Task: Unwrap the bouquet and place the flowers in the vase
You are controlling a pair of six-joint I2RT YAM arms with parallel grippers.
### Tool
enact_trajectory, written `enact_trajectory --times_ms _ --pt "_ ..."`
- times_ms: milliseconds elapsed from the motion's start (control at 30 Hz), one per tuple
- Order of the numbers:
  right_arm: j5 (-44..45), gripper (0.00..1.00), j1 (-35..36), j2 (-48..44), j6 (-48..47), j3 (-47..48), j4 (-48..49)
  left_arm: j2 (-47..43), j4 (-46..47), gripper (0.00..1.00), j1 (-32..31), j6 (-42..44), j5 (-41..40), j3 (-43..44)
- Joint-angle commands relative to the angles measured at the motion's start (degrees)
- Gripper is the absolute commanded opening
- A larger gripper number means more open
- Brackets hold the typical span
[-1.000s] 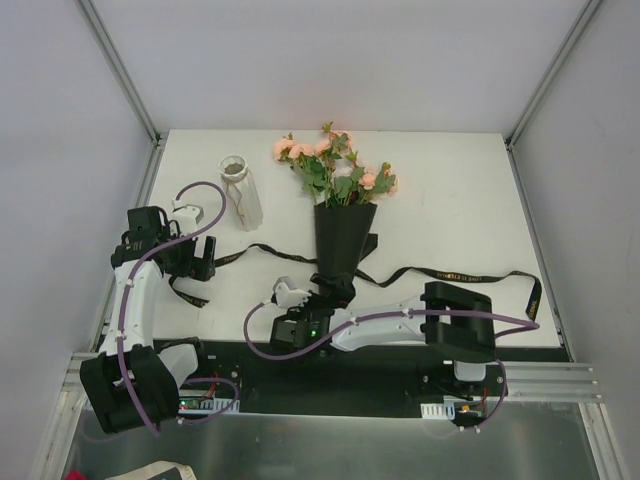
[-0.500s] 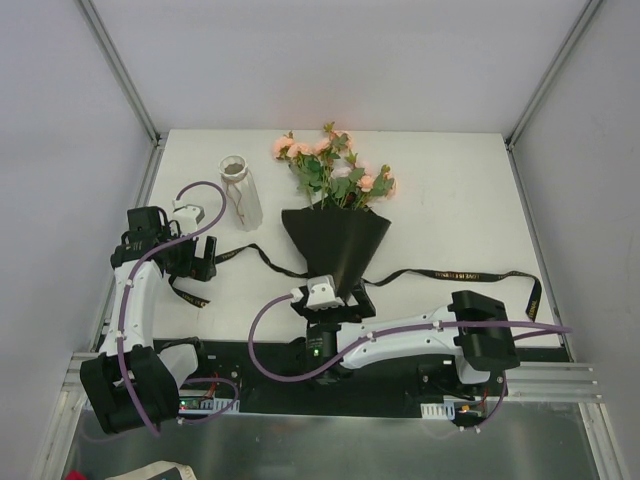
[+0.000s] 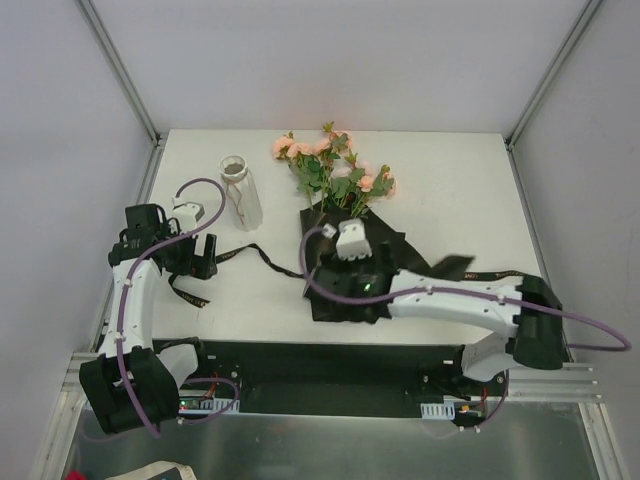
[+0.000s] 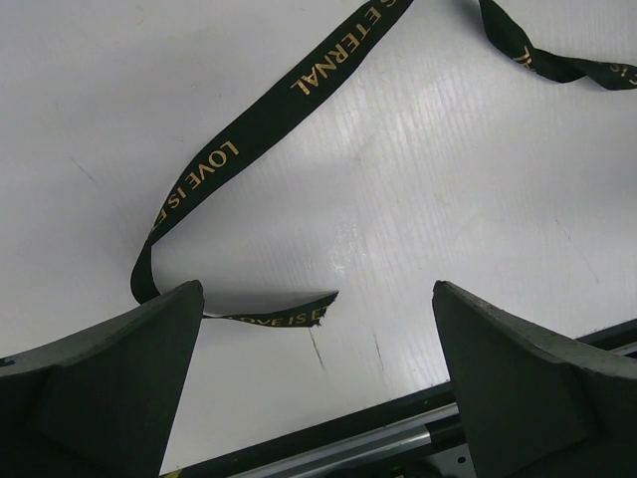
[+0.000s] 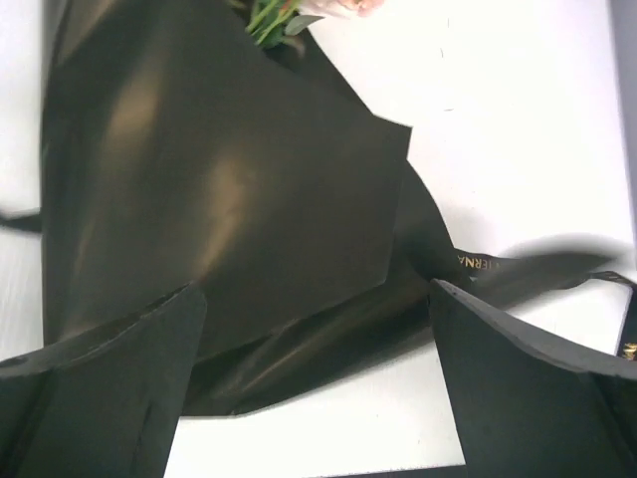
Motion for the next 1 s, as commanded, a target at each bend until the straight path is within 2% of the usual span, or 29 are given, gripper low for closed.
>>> enact_trajectory --times_ms 0,133,267,500,600,767,833,967 --pt "-20.23 0.97 -13.34 -7.82 -16.54 1.64 12.21 -0.81 -2.28 0.99 0.62 0.07 2.64 2.19" --pt "-27.43 0.97 -22.04 -9.04 -15.13 3.95 7.79 -1.25 -2.63 0.99 0.62 1.30 2.82 1.75" --pt "-42.61 0.96 -33.10 -16.06 -9.87 -7.09 14.99 -1.08 -2.81 0.99 0.53 1.92 3.17 1.84" --pt "-51.44 0.99 -40.42 -19.16 -6.96 -18.80 22.29 -1.08 -4.39 0.99 0.62 2.89 3.34 3.77" --pt "-54.25 0.93 -42.01 -19.07 -5.65 -21.63 25.98 -1.08 -5.09 0.99 0.62 3.50 3.52 4.03" --pt "-57.59 0.74 -42.89 -16.79 -2.83 -26.81 32.65 -2.13 -5.71 0.99 0.62 3.85 3.96 3.16" --pt "-57.77 0.66 -42.80 -16.52 -2.56 -27.61 35.37 -2.57 -5.71 0.99 0.62 4.47 3.35 2.72" --pt "-57.07 0.56 -42.80 -14.86 -3.17 -26.21 36.36 -3.18 -5.79 0.99 0.62 4.82 2.38 2.54"
